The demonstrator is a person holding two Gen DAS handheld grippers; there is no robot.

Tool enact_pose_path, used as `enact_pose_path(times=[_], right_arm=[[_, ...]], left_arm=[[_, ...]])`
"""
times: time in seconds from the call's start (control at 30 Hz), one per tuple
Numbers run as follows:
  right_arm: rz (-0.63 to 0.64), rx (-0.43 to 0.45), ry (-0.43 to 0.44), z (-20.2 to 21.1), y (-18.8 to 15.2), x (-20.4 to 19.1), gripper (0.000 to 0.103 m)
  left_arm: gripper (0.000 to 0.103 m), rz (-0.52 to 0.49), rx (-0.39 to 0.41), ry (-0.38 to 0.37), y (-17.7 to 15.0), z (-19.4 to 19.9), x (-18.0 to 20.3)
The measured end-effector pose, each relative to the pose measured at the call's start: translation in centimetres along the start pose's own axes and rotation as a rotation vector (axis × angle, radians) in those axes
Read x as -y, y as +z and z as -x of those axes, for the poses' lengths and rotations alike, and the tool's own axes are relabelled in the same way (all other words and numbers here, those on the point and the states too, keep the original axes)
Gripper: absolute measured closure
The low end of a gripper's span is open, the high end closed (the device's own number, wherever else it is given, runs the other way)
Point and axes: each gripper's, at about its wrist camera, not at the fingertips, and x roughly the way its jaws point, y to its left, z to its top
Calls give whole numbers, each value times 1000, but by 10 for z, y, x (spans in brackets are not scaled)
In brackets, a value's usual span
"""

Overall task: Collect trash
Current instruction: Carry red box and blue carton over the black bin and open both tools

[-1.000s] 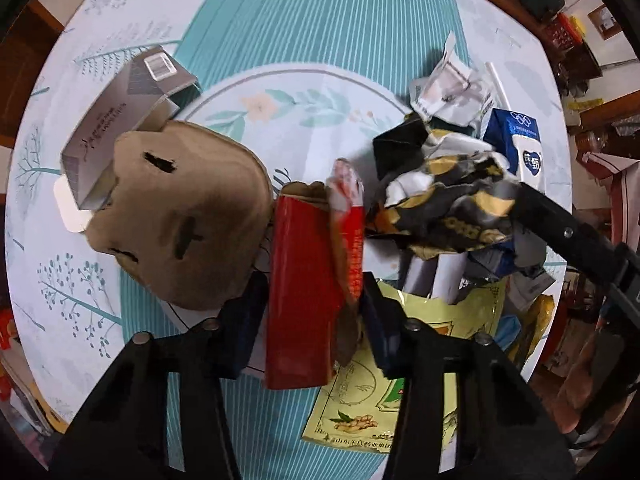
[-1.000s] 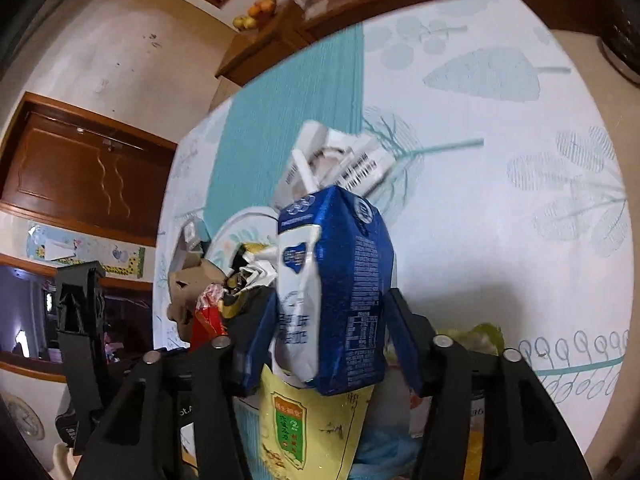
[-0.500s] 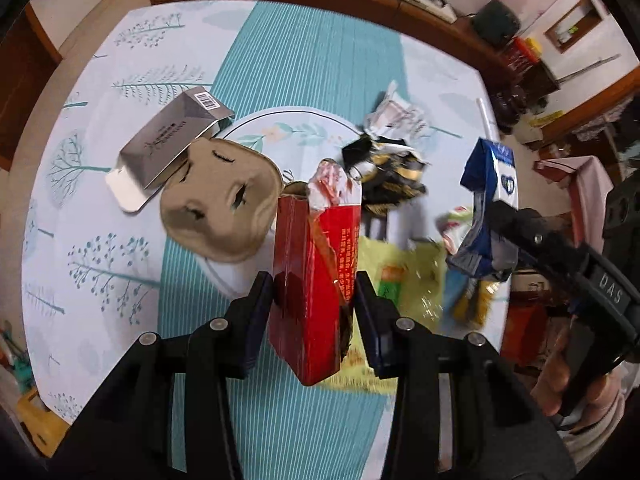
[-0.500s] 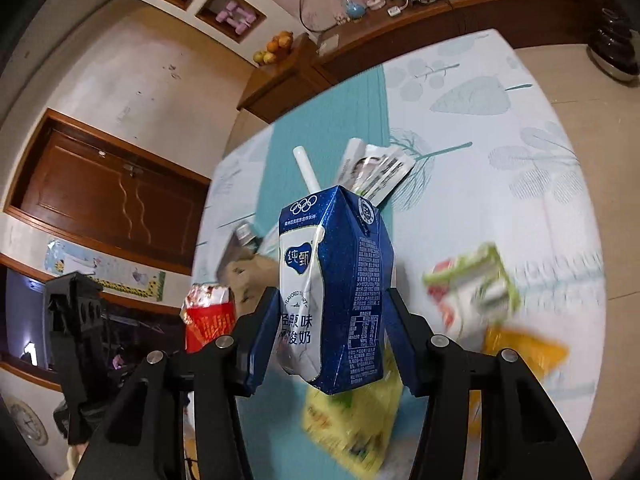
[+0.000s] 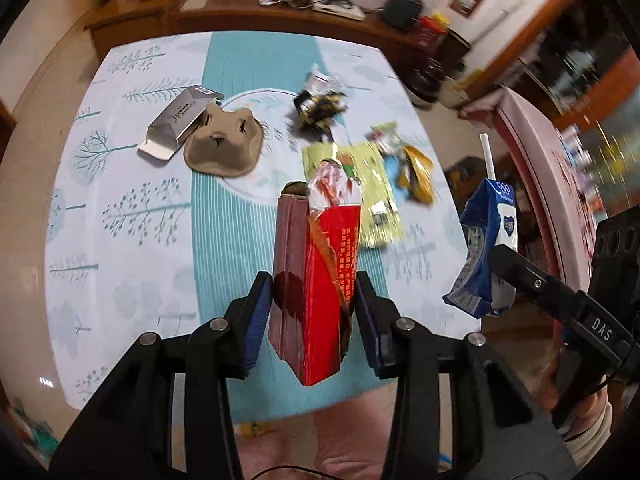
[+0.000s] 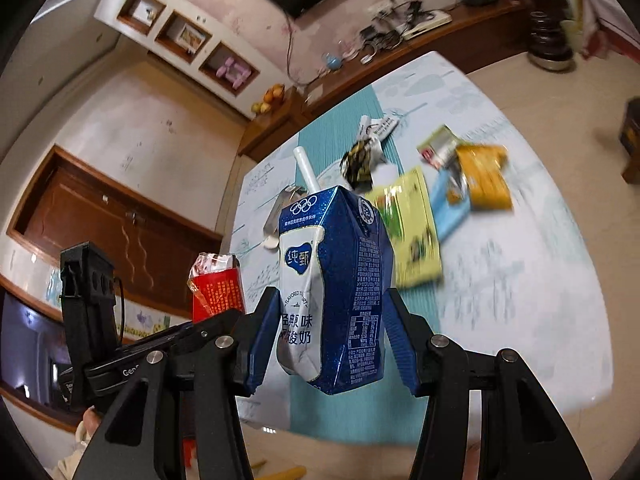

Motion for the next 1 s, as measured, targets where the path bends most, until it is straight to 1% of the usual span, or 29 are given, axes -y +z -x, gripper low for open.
enact_pose_path(times=[0.13,0.2,0.23,0.3,0.4,0.5,0.6,0.73,0.83,0.87,1.0], right_arm=[[-23,39,-15,30,-62,-10,52],[-26,47,-23,44,-92,-13,52],[-34,50,-28,50,-108,-14,52],[-48,46,-37,60,-134,-14,52],[-69,21,-50,73,-170,-12,52],[-82,-9,-61,78,-196,-6,52],[-97,-48,-75,79,-222,1,52],[-119,-96,-84,68,-243,18,52],[-108,-121,-95,58,-262,34,52],[-93,-126,-102,52,-268,41,51],[-24,-147,-127,24,-295,72,51]], left_arm=[[66,-59,14,-39,-46,27,1],[66,-92,22,-44,-64,36,4],[66,-115,27,-45,-79,43,7],[66,-138,26,-50,-99,50,11],[65,-168,5,-59,-130,55,18],[65,-195,-27,-64,-161,54,26],[65,-197,-54,-72,-183,48,30],[65,-196,-100,-63,-210,28,37],[65,-177,-148,-50,-229,3,39],[65,-165,-169,-44,-238,-9,39],[65,-141,-212,-21,-268,-56,40]])
